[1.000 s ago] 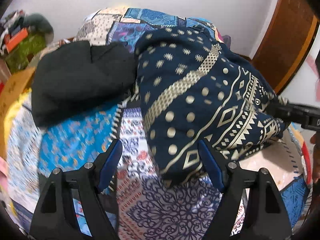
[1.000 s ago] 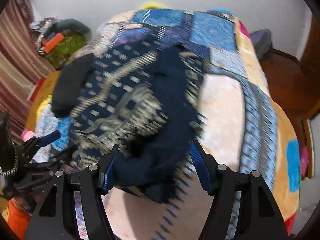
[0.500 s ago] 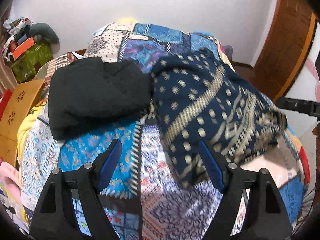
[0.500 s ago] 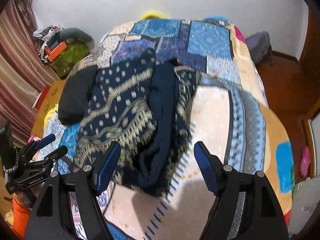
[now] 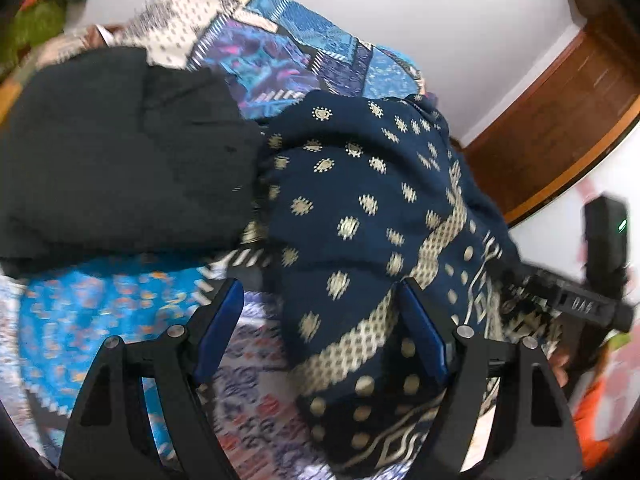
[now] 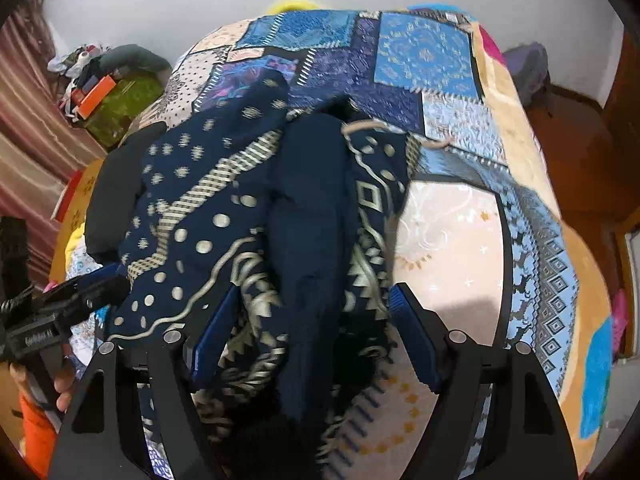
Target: Fold large clothes
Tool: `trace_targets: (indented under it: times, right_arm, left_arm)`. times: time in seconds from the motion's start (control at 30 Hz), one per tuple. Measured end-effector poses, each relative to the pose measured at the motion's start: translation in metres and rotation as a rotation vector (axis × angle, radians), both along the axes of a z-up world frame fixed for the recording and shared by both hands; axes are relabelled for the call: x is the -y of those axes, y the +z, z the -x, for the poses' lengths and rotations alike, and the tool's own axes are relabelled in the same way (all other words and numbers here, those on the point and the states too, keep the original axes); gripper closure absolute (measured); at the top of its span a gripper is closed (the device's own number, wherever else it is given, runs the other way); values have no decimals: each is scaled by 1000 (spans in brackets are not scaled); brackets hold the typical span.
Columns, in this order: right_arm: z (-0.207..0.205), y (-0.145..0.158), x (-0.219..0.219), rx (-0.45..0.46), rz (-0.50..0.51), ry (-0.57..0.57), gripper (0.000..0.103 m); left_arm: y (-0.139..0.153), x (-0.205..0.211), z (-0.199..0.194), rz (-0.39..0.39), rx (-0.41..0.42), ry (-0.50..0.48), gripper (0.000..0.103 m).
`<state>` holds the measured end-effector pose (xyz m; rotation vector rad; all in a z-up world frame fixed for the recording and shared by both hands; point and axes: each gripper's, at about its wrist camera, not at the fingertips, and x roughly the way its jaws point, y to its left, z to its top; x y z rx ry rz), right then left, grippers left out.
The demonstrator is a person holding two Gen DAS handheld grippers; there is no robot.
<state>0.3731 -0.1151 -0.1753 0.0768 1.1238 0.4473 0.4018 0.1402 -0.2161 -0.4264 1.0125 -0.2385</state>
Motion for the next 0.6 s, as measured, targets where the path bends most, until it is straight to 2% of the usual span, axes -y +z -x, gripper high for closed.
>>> trace_targets:
  times: [0.07,0.17,0.3,0.37,0.43,0.53,0.6]
  right_arm:
    - [-4,-9,11,-48,-62,-8,22]
    - [-9,-11,19,-73,-128,2,22]
    - [-15,-12,16,-89,-167,16,22]
    - [-22,-17,10,-125,-205,36,22]
    - [-25,-23,4,-171,-245,47,21]
    - [-26,-25,2,-178,-256,43,23]
    - [-25,-24,3,-182,-267,39,35]
  left_arm:
    - [-8,0,-11,64,-17,-7,24]
    - [-19,3,-25,132,-42,-20,21]
    - [-31,4,-35,215,-66,-17,17]
    - [-35,3,-39,257,-75,-10,16]
    - [-37,2,-41,276,-78,-6,16]
    - [-37,3,-40,281,-88,-8,16]
    - [-35,4,-36,270,-96,-17,18]
